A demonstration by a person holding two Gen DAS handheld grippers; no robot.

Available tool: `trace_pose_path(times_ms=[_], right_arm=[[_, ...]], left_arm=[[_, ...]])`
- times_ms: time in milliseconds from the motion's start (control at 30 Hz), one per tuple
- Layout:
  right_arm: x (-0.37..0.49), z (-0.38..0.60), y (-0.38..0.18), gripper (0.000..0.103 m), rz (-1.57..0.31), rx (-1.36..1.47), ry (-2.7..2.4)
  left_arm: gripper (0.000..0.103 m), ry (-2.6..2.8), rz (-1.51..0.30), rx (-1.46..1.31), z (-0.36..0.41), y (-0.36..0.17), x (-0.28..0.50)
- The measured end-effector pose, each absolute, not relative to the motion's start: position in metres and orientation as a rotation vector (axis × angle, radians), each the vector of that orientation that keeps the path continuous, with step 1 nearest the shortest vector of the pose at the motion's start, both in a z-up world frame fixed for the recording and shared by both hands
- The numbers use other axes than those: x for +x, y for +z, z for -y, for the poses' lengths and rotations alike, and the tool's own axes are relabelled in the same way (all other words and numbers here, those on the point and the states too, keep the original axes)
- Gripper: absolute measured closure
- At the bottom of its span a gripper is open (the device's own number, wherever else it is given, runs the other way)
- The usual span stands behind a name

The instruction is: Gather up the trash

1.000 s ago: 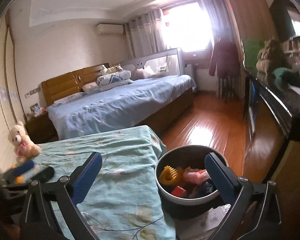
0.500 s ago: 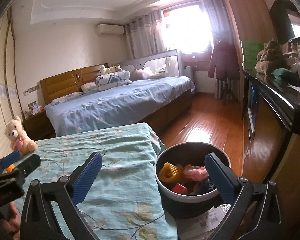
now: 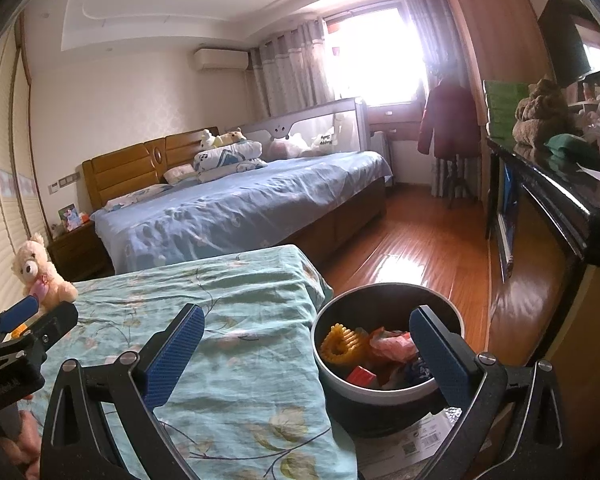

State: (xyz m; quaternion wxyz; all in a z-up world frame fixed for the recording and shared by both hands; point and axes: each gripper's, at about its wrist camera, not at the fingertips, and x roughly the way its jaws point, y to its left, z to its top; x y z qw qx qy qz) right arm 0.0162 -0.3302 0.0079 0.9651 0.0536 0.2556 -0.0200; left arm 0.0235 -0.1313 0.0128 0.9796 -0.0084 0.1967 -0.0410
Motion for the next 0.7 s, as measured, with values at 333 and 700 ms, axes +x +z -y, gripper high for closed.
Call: trace_pose_path(times_ms=[333, 700], right_arm=[[0.0162, 0.3293, 0.0071, 0.000, -0.517, 0.110, -0.036], [0.0171, 0.3244, 0.0073, 0.000, -0.519, 0.110, -0.029]], left_arm=[[0.001, -0.081, -0.384, -0.018, 0.1296, 0.0112, 0.0246], [0.001, -0.083, -0.370, -0.023, 0.1297, 0.0093, 0.0239]])
